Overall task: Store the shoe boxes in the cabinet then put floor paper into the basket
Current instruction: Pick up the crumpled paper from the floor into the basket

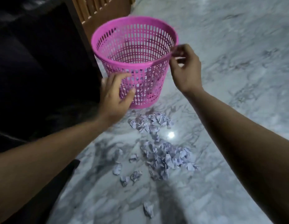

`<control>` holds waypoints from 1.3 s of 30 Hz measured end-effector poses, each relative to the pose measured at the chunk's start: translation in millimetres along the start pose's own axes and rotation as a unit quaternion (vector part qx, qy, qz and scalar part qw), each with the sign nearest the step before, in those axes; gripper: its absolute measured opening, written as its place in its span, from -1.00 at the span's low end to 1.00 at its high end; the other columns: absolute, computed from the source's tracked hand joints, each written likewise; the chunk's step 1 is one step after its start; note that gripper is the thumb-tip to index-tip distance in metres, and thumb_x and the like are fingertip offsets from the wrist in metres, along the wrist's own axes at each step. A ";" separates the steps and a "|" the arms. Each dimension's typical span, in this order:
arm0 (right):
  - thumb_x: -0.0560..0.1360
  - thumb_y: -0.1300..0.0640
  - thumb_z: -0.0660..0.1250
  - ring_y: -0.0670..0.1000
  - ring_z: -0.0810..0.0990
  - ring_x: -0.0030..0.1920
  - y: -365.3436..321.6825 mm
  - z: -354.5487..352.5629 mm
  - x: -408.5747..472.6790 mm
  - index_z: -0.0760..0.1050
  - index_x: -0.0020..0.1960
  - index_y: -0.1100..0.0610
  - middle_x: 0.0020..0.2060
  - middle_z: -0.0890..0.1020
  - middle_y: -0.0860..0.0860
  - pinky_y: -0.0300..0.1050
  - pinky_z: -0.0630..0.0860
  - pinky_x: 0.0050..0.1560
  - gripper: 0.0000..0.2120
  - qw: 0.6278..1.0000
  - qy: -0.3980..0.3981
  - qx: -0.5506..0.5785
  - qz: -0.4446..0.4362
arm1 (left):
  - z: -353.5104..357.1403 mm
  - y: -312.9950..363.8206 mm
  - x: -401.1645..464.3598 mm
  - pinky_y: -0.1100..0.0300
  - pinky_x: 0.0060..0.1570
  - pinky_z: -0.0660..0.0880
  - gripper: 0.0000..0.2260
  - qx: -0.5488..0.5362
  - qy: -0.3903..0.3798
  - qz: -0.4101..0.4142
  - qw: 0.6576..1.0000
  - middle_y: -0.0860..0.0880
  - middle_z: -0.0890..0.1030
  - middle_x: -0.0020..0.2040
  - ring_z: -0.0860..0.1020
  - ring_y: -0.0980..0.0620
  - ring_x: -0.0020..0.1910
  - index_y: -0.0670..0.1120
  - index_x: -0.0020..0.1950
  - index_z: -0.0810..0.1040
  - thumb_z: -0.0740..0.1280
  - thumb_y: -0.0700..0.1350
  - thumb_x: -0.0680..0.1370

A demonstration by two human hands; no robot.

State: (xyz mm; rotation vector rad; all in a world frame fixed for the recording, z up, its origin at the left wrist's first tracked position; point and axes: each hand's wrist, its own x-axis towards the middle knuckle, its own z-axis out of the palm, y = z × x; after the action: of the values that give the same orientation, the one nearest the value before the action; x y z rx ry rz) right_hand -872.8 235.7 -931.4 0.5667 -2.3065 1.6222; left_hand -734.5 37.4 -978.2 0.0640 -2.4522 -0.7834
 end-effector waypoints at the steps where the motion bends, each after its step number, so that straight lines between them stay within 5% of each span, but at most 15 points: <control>1: 0.55 0.11 0.33 -0.14 0.64 -0.06 21.9 -5.9 -31.1 0.54 0.11 0.02 -0.04 0.66 -0.12 0.02 0.64 0.01 -0.86 1.000 -0.016 -0.016 0.015 | 6.5 -12.1 -35.9 -0.08 0.41 0.27 -0.40 0.029 -0.094 -0.047 0.994 -0.04 0.36 0.48 0.28 -0.11 0.42 0.04 0.51 0.33 0.30 0.23 0.53; 3: 0.58 0.02 0.36 -0.02 0.63 0.07 66.0 -21.2 -100.4 0.54 0.22 0.02 0.09 0.65 -0.04 0.12 0.61 0.09 -0.77 0.992 -0.078 -0.087 0.052 | 17.6 -46.1 -103.4 -0.21 0.50 0.06 0.00 0.108 -0.278 -0.176 0.938 0.04 -0.12 0.66 -0.06 -0.08 0.62 0.17 0.64 -0.08 0.27 0.54 0.35; 5: 0.57 -0.19 0.35 0.09 0.55 0.27 105.0 -37.3 -169.1 0.44 0.40 -0.04 0.26 0.57 0.03 0.17 0.53 0.24 -0.54 0.967 -0.144 -0.178 0.108 | 19.9 -79.3 -161.3 -0.25 0.54 -0.10 0.25 0.165 -0.362 -0.273 0.876 0.05 -0.45 0.58 -0.32 -0.11 0.61 0.21 0.59 -0.35 0.18 0.71 0.13; 8: 0.41 -0.58 0.17 0.20 0.24 0.56 140.2 -51.9 -245.5 0.09 0.63 -0.13 0.56 0.29 0.15 0.29 0.34 0.47 -0.07 0.915 -0.170 -0.267 0.251 | 21.3 -103.2 -219.7 -0.27 0.53 -0.27 0.32 0.182 -0.411 -0.301 0.841 0.00 -0.52 0.55 -0.48 -0.14 0.54 0.21 0.51 -0.51 0.13 0.75 0.04; 11: 0.27 -0.69 0.13 0.17 -0.02 0.65 152.1 -53.5 -281.0 -0.18 0.66 -0.16 0.65 0.04 0.12 0.36 0.00 0.57 0.16 0.871 -0.250 -0.316 0.282 | 31.9 -94.9 -233.6 -0.25 0.50 -0.39 0.31 0.188 -0.435 -0.226 0.851 0.01 -0.55 0.53 -0.55 -0.11 0.50 0.17 0.53 -0.49 0.15 0.74 0.09; 13: 0.27 -0.69 0.13 0.11 -0.03 0.66 151.4 -45.6 -292.6 -0.19 0.66 -0.22 0.65 0.03 0.06 0.35 -0.06 0.57 0.13 0.868 -0.295 -0.321 0.238 | 44.2 -82.6 -232.4 -0.26 0.53 -0.31 0.25 0.178 -0.434 -0.144 0.871 0.00 -0.49 0.57 -0.49 -0.09 0.54 0.10 0.59 -0.40 0.14 0.71 0.20; 17: 0.43 -0.60 0.03 0.15 0.33 0.50 146.5 -22.7 -297.1 0.13 0.63 -0.20 0.52 0.32 0.08 0.22 0.36 0.40 -0.12 0.879 -0.278 -0.364 0.130 | 84.4 -43.8 -228.0 -0.26 0.54 -0.27 -0.07 0.144 -0.417 -0.044 0.896 0.00 -0.44 0.59 -0.45 -0.09 0.57 0.11 0.61 -0.36 0.03 0.55 0.49; 21: 0.53 -0.40 0.13 0.12 0.44 0.34 140.2 -9.2 -291.4 0.35 0.51 -0.15 0.39 0.41 0.02 0.06 0.48 0.24 -0.38 0.888 -0.296 -0.328 0.127 | 117.9 -10.5 -218.6 -0.21 0.55 -0.06 -0.26 0.140 -0.400 0.006 0.906 0.01 -0.32 0.64 -0.25 -0.10 0.63 0.13 0.63 -0.28 0.03 0.35 0.61; 24: 0.57 -0.23 0.28 0.06 0.49 0.22 138.7 -7.0 -287.1 0.46 0.38 -0.11 0.23 0.49 -0.05 -0.05 0.52 0.09 -0.57 0.908 -0.290 -0.268 0.142 | 129.4 -1.4 -209.9 -0.07 0.35 0.31 -0.33 0.140 -0.396 0.022 0.907 -0.01 -0.03 0.67 0.17 -0.10 0.51 0.11 0.65 -0.11 0.13 0.16 0.62; 27: 0.56 -0.12 0.34 -0.01 0.51 0.18 137.6 -11.3 -284.2 0.48 0.29 -0.13 0.13 0.53 -0.11 -0.10 0.50 0.00 -0.68 0.915 -0.295 -0.225 0.156 | 134.0 -4.5 -200.7 -0.03 0.17 0.46 -0.47 0.126 -0.390 0.047 0.911 -0.02 0.35 0.48 0.39 -0.11 0.28 0.05 0.59 0.21 0.18 0.01 0.61; 34: 0.60 -0.06 0.35 -0.14 0.61 -0.15 132.5 -25.8 -272.5 0.60 0.19 -0.13 -0.02 0.69 -0.16 -0.13 0.56 -0.14 -0.82 0.943 -0.203 -0.185 0.188 | 128.0 -7.4 -176.5 0.01 -0.16 0.48 -0.86 0.055 -0.392 0.008 0.918 0.04 0.44 0.05 0.40 -0.03 0.06 0.06 0.08 0.47 0.14 -0.08 0.60; 39: 0.57 -0.18 0.37 -0.20 0.59 -0.33 130.4 -30.5 -256.8 0.57 -0.08 -0.08 -0.32 0.64 -0.18 -0.14 0.51 -0.28 -0.81 0.946 -0.150 -0.146 0.247 | 121.1 -8.3 -174.4 0.13 -0.24 0.28 -0.78 0.048 -0.392 0.008 0.919 0.12 0.38 -0.10 0.43 0.01 -0.07 0.04 -0.10 0.51 0.07 -0.05 0.51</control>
State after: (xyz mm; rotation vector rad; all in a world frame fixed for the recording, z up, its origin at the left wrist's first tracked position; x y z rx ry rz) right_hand -704.6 345.1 -1140.3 0.1789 -3.0368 1.4017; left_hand -652.2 129.6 -1150.9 -0.2904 -3.2388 -0.7800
